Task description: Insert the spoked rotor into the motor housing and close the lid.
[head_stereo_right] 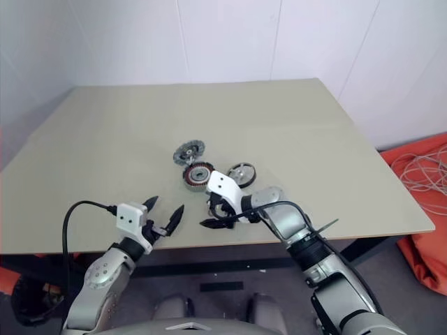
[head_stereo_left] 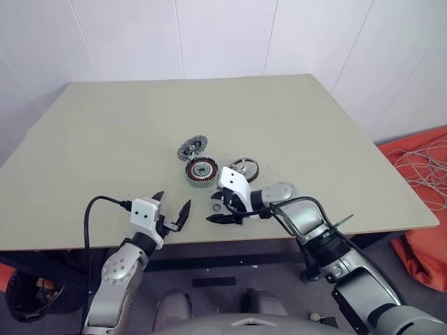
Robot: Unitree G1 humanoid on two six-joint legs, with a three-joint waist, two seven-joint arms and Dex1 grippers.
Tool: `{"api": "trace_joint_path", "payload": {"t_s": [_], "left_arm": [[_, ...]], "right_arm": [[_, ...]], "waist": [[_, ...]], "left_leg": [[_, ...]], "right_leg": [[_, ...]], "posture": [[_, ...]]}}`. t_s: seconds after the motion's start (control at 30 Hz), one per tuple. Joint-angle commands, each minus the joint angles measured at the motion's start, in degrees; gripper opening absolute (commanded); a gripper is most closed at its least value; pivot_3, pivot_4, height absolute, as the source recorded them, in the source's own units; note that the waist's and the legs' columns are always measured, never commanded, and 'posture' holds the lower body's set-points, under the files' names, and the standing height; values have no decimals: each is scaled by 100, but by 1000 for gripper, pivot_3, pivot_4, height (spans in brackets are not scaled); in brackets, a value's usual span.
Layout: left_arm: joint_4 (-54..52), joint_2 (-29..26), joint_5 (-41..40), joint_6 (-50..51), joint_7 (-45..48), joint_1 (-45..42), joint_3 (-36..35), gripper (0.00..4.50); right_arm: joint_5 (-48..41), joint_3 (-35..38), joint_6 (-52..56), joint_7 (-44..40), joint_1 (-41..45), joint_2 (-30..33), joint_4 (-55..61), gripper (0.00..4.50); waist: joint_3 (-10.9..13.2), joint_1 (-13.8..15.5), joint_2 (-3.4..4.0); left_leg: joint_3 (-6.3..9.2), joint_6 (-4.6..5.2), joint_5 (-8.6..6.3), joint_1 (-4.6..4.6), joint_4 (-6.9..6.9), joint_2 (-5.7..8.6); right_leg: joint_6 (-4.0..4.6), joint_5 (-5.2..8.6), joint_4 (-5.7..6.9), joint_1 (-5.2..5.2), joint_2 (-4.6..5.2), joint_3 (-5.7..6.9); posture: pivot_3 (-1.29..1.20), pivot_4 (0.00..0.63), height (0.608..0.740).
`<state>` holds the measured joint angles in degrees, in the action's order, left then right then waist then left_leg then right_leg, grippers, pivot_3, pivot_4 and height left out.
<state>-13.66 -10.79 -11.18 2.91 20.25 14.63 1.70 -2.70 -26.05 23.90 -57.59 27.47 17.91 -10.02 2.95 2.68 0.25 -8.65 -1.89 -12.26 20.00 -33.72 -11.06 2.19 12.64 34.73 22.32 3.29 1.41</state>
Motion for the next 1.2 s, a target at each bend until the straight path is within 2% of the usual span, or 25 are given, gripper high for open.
{"api": "trace_joint_path", "payload": {"t_s": [0.03, 0.2, 0.3, 0.5, 0.67, 0.93, 1.2], "left_arm": [[-127, 15, 18, -120, -25, 4, -14, 4500], [-133, 21, 33, -135, -38, 24, -18, 4500], [-140, 19, 38, -131, -51, 19, -17, 4500], [-130, 7, 27, -132, -43, 1, -18, 4500], [-116, 0, 13, -124, -31, -17, -28, 4500], [-95, -4, -20, -112, -12, -39, -42, 4500], [-78, 25, -31, -109, -5, -52, -24, 4500]], "right_arm": [[23, 42, -51, 6, 172, -36, -181, 3409], [60, 53, -138, -10, 166, 11, -392, 3409], [68, 63, -175, -23, 152, 48, -433, 2555], [78, 109, -162, -32, 146, 75, -389, 570], [41, 139, -137, -44, 121, 100, -195, 576], [-360, 339, 201, -146, 407, -48, 740, 575], [-51, 496, 15, 796, 1094, -691, -121, 575]], "waist": [[0, 0, 0], [-1, 0, -2], [-2, 7, -3], [-4, 7, -5], [-4, 10, -5], [-3, -15, -5], [-4, -14, -6]], "left_leg": [[0, 0, 0, 0, 0, 0], [0, 0, 0, -7, -2, -1], [1, 0, 0, -12, -7, -1], [2, 3, -2, -7, -12, -1], [2, 3, -2, -7, -15, -1], [2, 3, -2, -4, -17, -8], [3, 1, -1, -6, -23, -9]], "right_leg": [[0, 0, 0, 0, 0, 0], [0, 0, 2, -6, 0, 0], [-2, 1, 2, -12, 0, 0], [1, -1, 2, -13, 0, 1], [1, -1, 2, -13, 1, 1], [1, -1, 5, -9, -2, 1], [1, -1, 9, -6, -1, 2]], "posture": [[0, 0, 740], [0, 0, 740], [0, 0, 740], [0, 0, 740], [0, 0, 740], [0, 0, 740], [0, 0, 740]]}}
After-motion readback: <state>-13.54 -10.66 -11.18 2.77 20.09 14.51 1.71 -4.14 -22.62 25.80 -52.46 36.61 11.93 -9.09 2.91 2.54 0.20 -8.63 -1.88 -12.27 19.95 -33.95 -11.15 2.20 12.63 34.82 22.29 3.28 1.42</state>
